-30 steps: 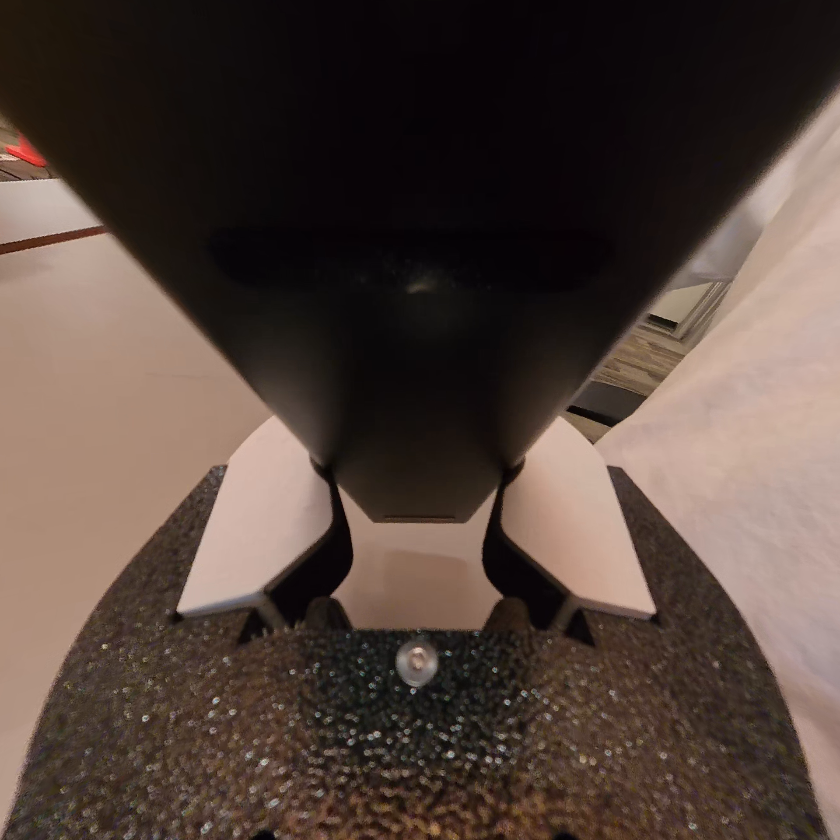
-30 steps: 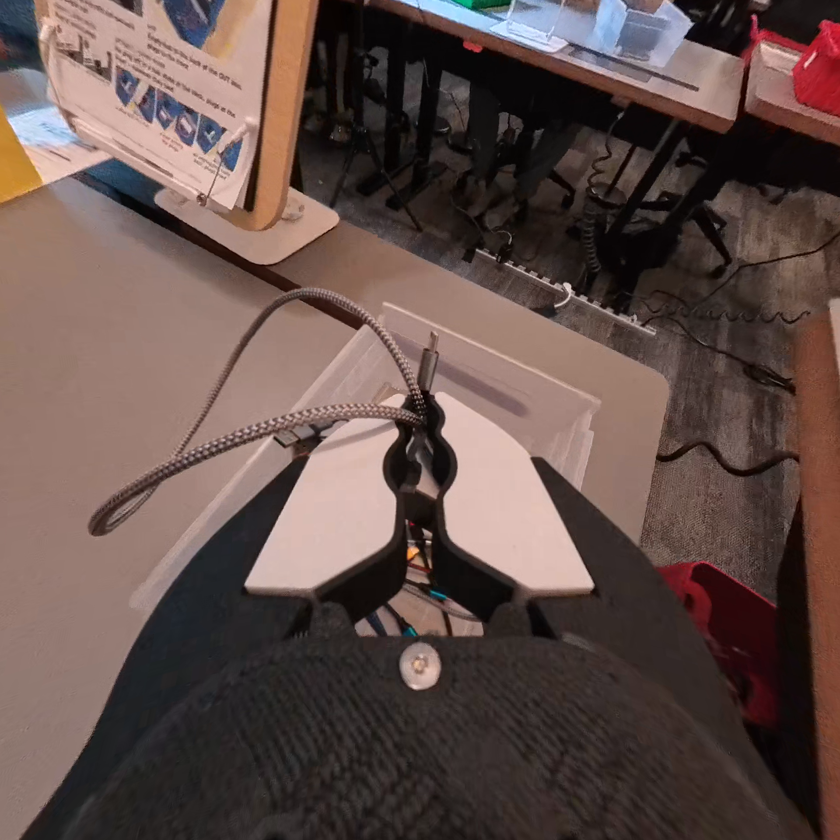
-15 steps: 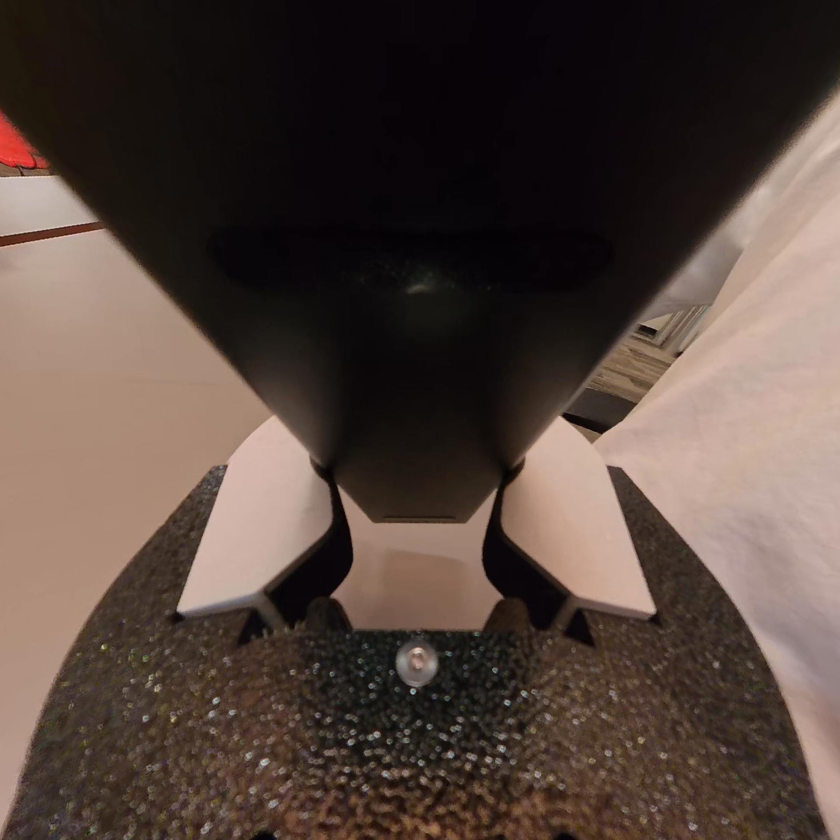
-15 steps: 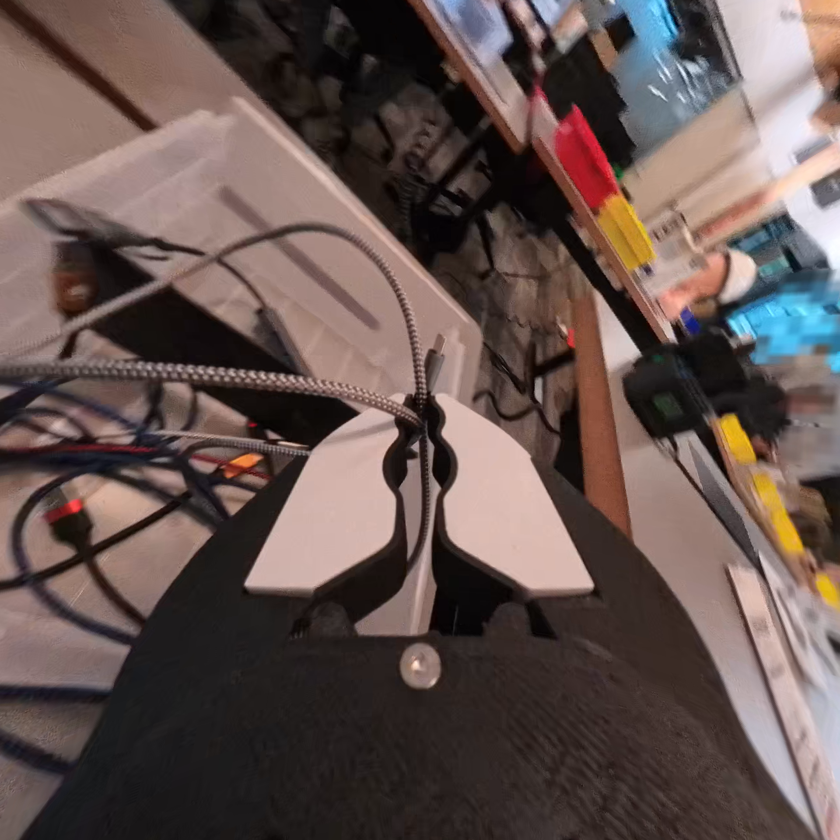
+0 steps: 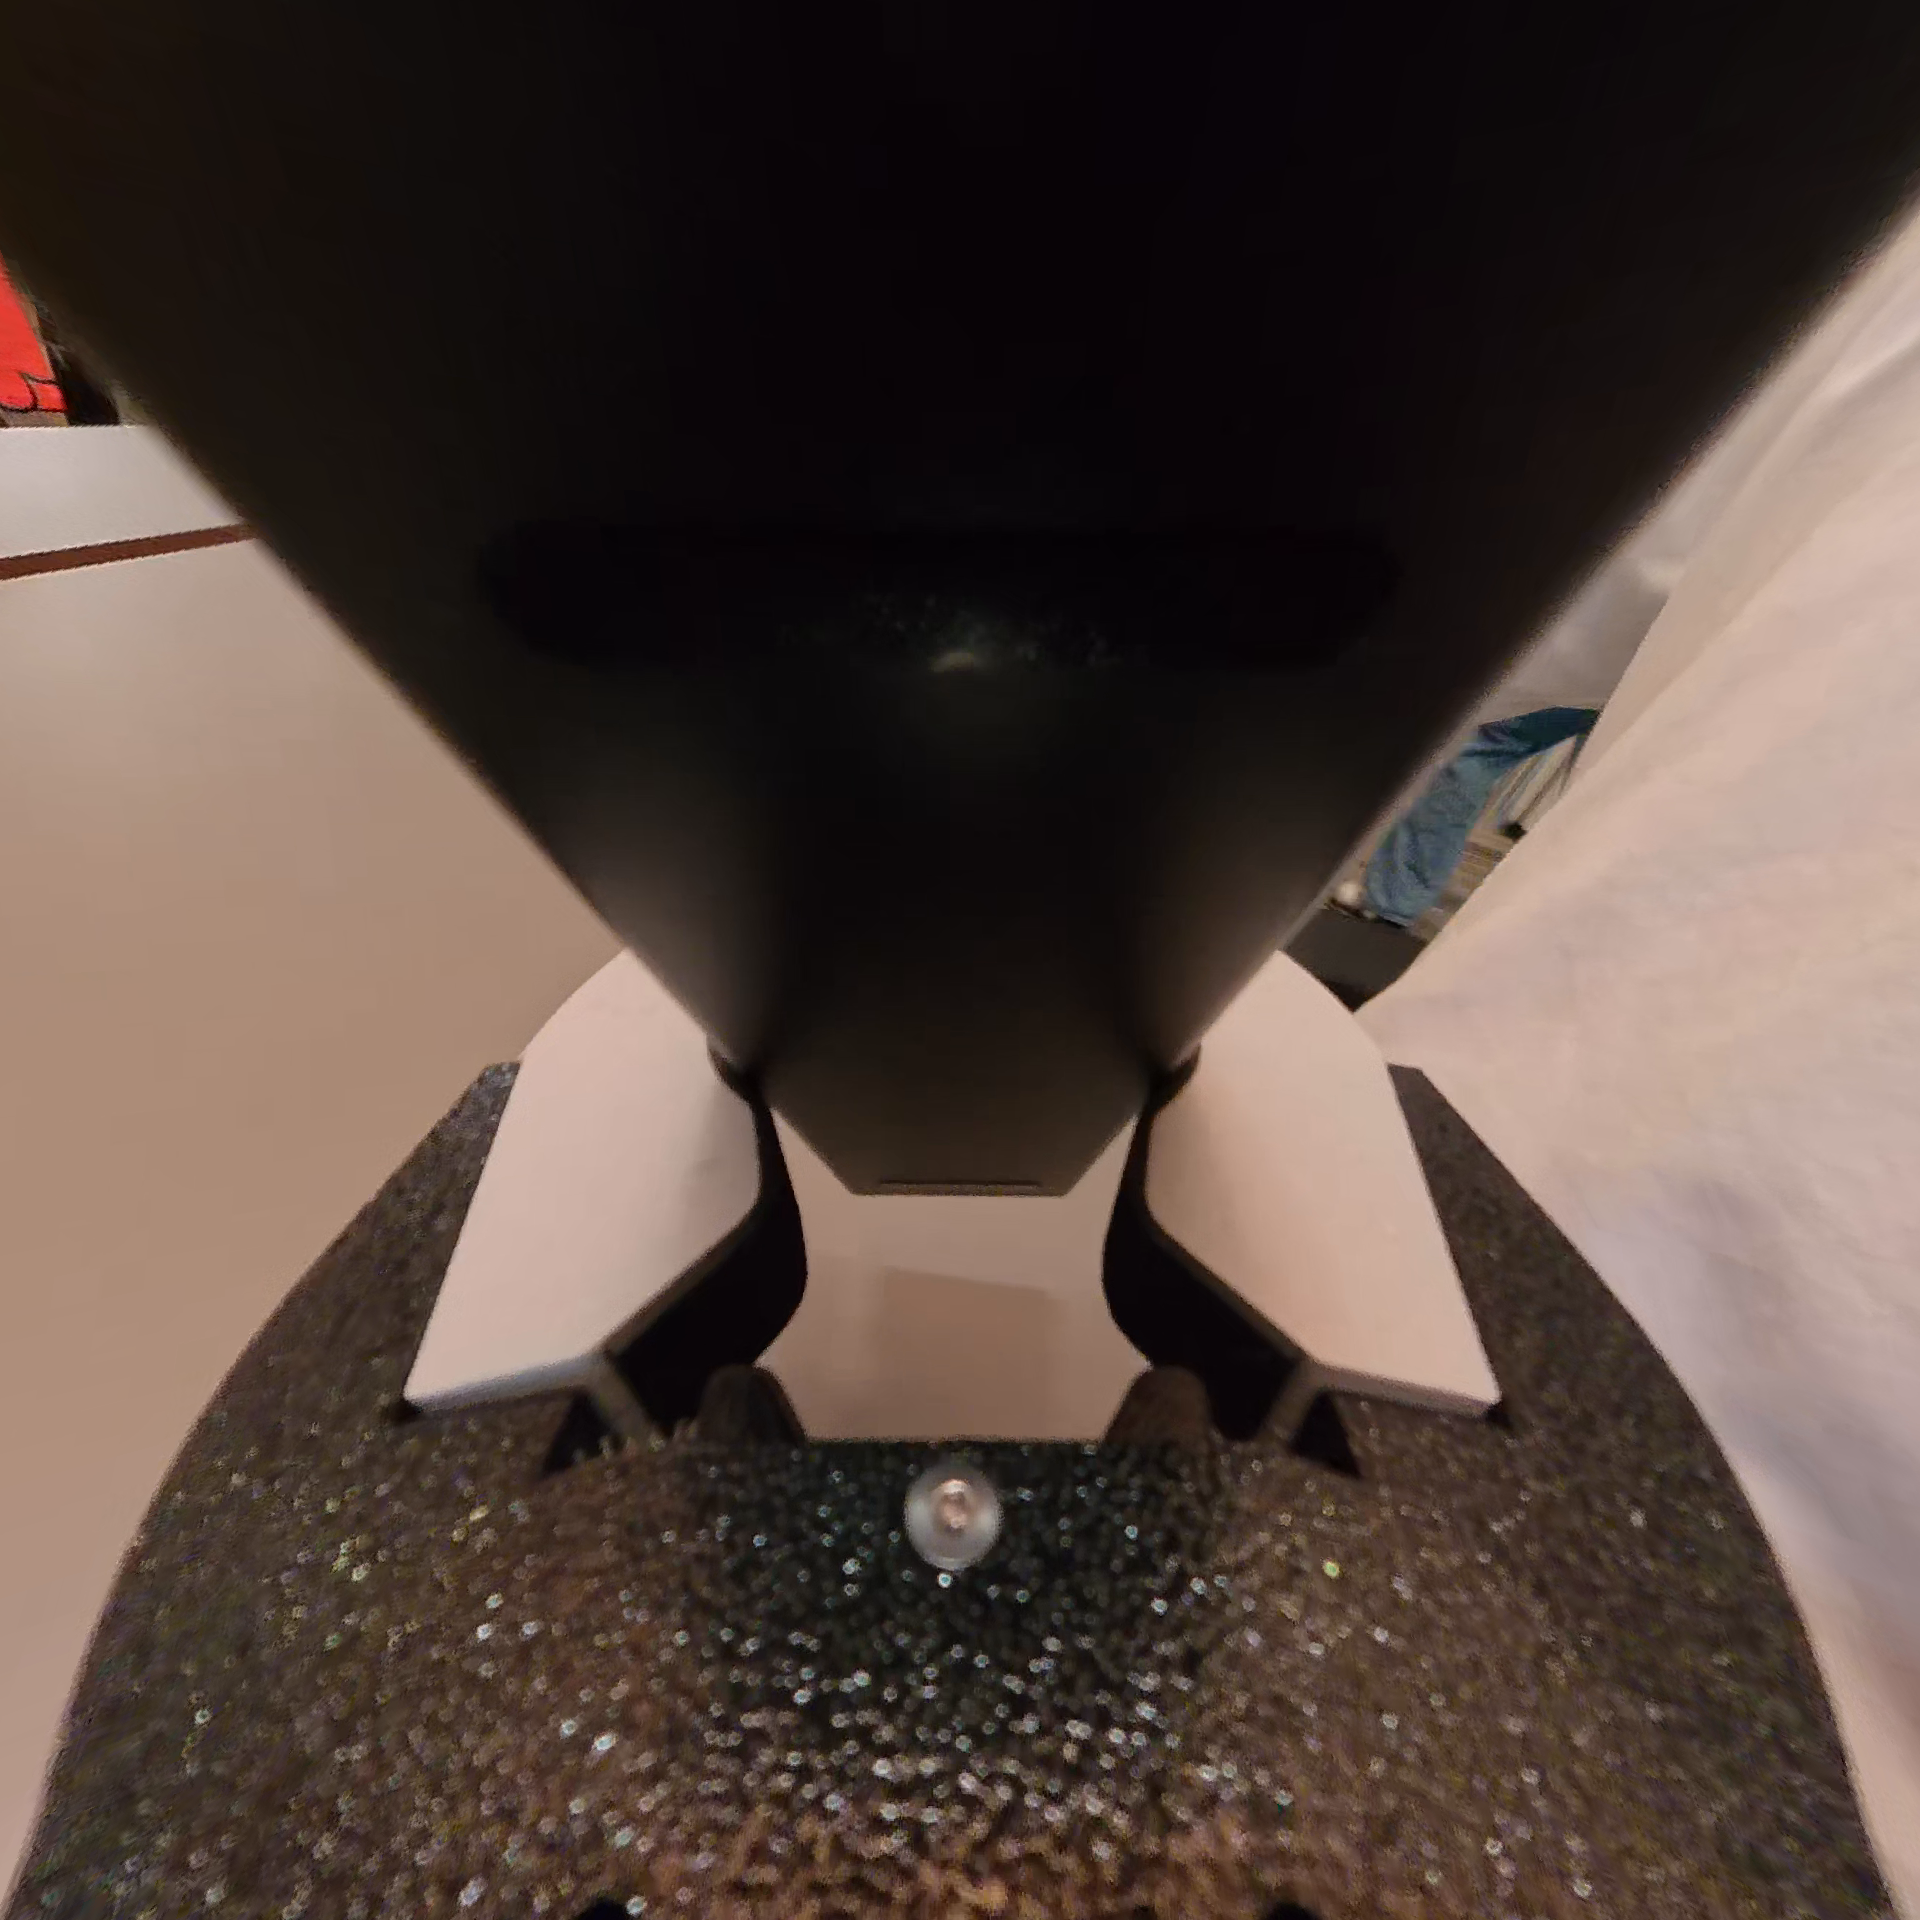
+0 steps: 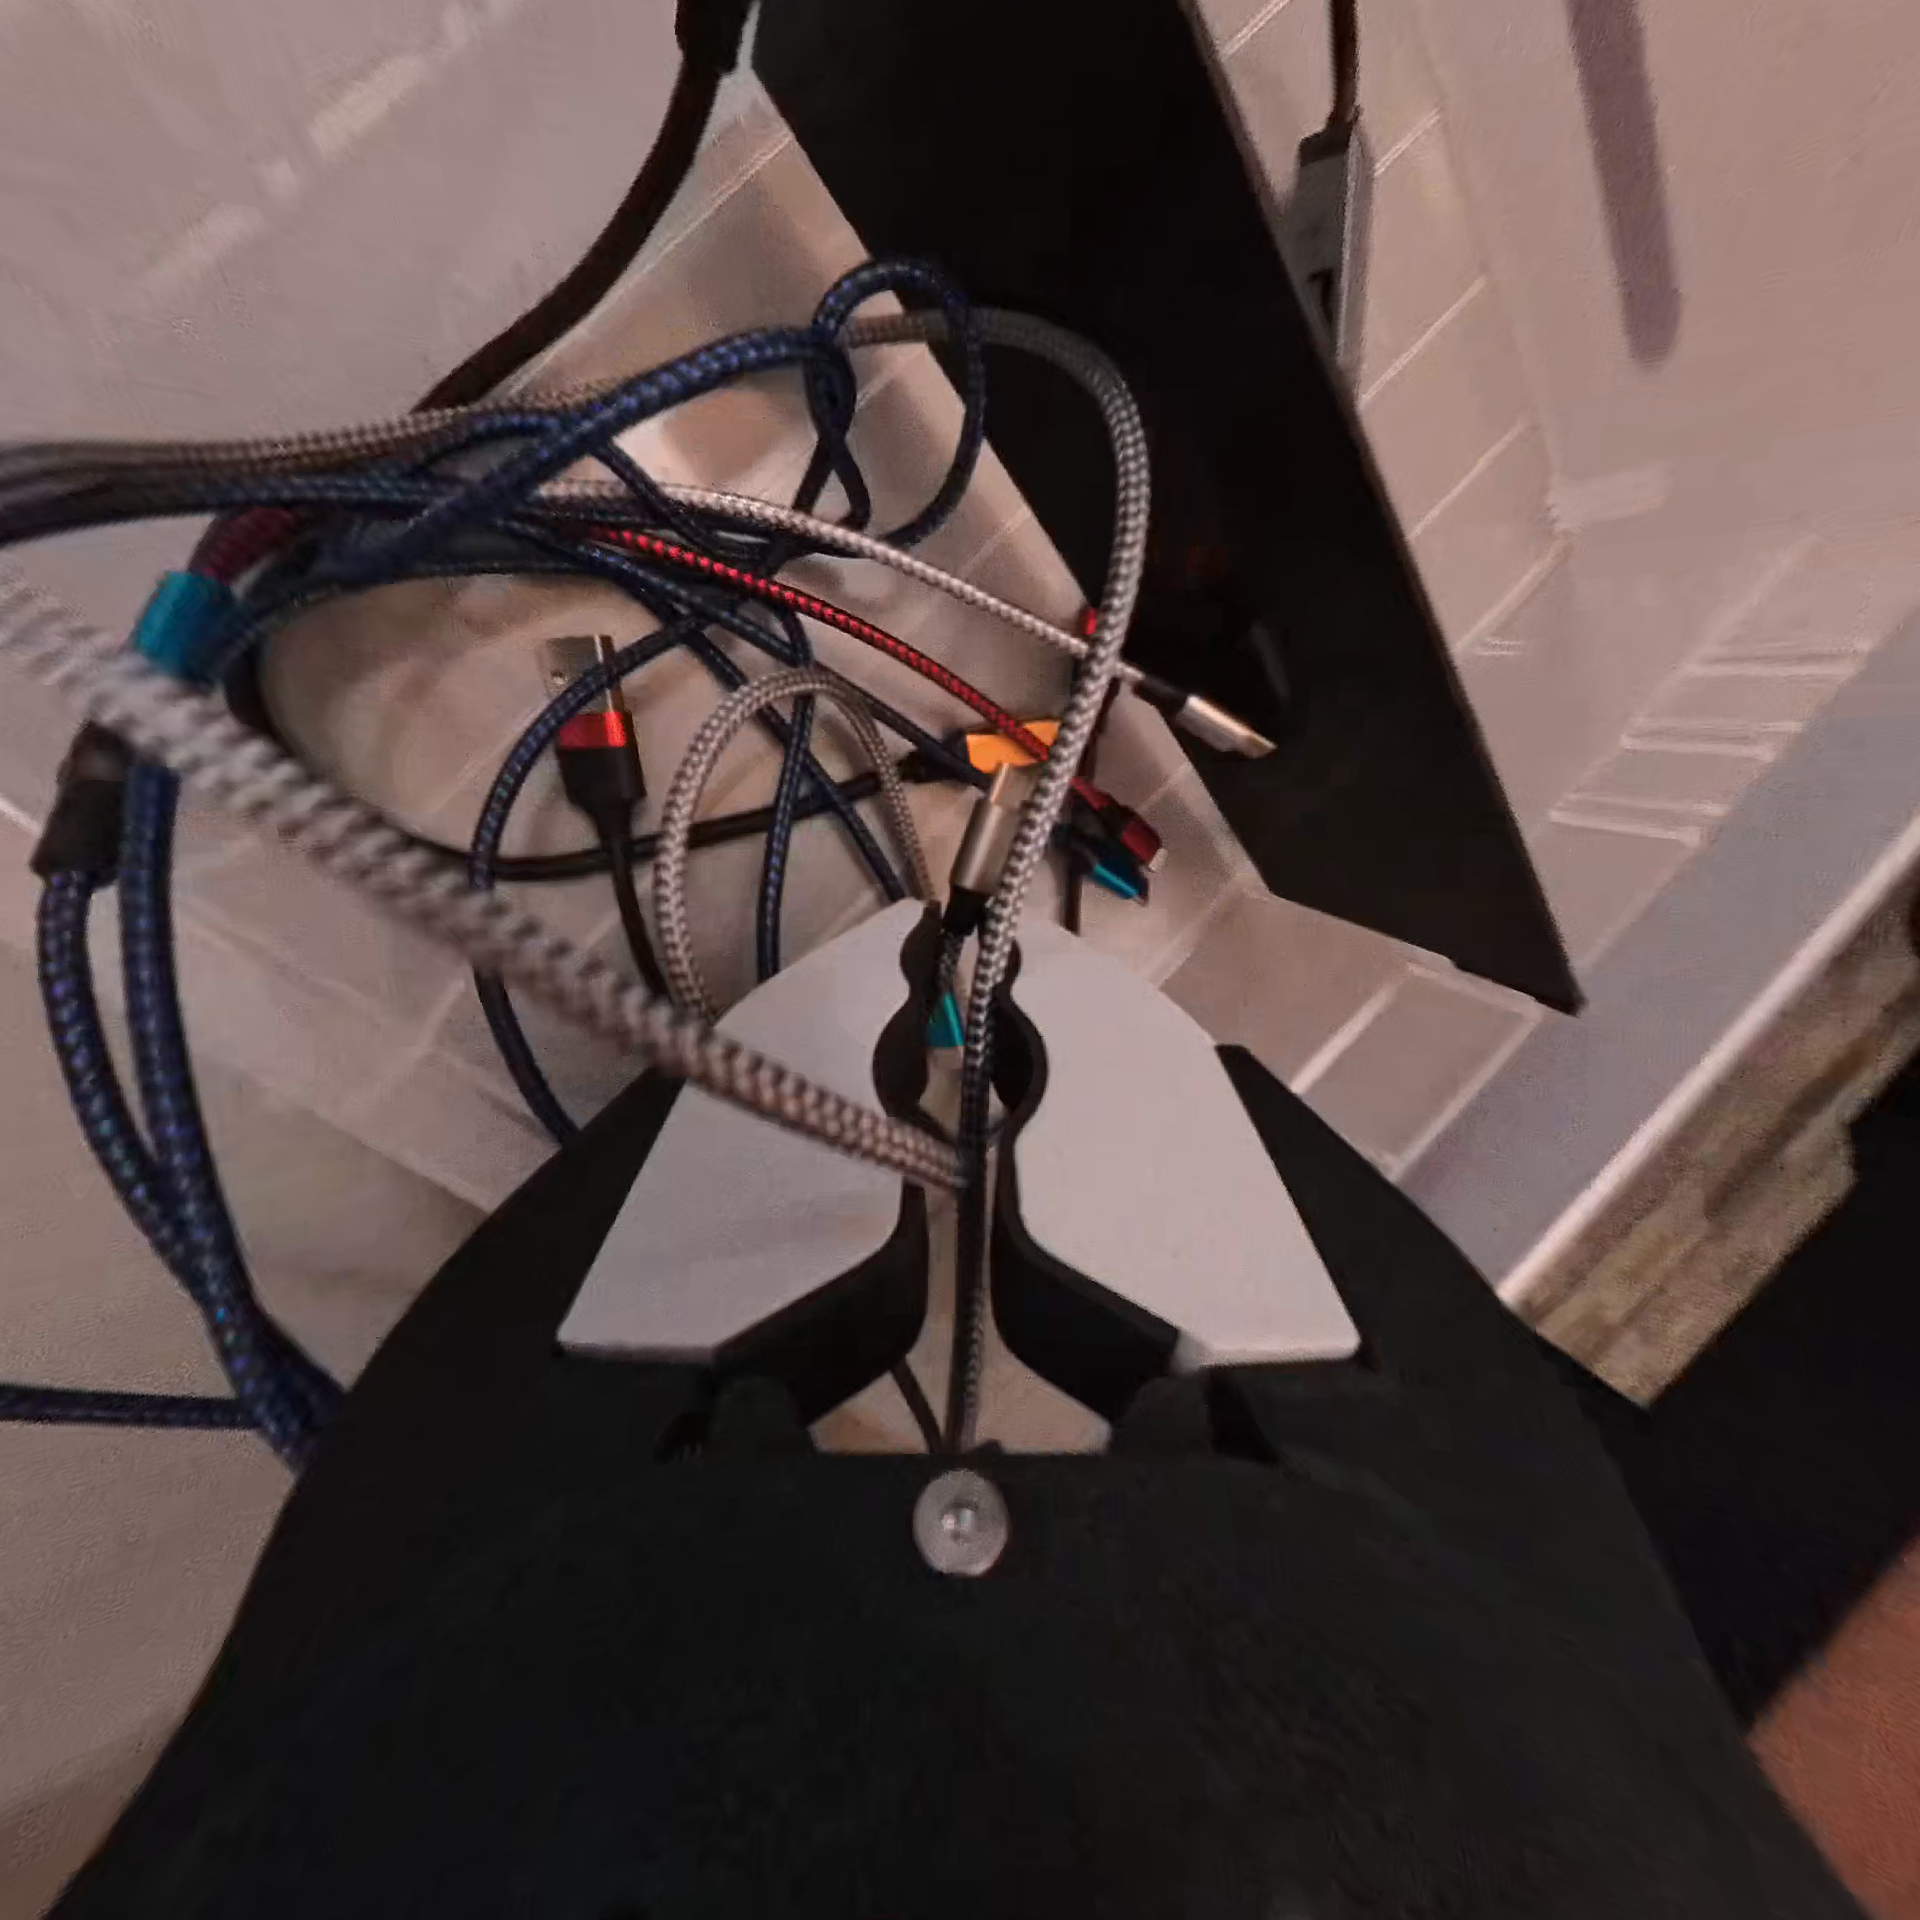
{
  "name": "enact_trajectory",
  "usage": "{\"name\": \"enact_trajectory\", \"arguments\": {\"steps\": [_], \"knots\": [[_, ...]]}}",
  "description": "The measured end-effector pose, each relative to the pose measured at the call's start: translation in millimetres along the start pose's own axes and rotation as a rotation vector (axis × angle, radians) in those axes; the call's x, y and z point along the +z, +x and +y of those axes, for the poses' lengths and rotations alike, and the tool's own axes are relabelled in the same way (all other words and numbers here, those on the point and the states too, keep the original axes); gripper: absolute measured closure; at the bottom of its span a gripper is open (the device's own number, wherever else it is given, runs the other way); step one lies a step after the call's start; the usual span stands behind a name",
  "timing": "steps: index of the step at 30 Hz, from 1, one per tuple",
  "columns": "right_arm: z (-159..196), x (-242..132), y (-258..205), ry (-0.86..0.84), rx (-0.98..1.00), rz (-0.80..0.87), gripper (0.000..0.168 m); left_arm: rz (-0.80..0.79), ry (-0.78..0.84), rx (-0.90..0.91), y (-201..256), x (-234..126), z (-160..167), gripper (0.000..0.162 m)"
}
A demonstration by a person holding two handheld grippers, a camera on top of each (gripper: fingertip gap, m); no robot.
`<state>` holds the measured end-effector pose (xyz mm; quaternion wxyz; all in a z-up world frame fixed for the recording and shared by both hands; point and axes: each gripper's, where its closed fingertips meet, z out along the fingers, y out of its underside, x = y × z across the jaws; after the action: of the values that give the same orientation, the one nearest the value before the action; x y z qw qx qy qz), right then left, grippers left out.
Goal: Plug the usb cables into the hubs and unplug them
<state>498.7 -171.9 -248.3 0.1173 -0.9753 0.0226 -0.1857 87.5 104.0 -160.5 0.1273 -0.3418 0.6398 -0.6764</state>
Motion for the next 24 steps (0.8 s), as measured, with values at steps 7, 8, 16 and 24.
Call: {"name": "enact_trajectory", "arguments": {"steps": [7,8,16,24], "knots": [[-27,-10,19,0.113,0.081,-0.046,0.12,-0.011,-0.026,0.035,4,3,-2,0.091],[-36,-22,26,0.181,0.12,-0.049,0.111,-0.014,-0.028,0.036,4,2,-2,0.091],[-67,-113,58,0.57,0.336,-0.079,0.072,-0.013,-0.015,0.025,-1,4,-3,0.091],[-81,-177,25,0.744,0.331,-0.05,0.068,0.019,-0.031,0.038,-3,18,-8,0.091]]}}
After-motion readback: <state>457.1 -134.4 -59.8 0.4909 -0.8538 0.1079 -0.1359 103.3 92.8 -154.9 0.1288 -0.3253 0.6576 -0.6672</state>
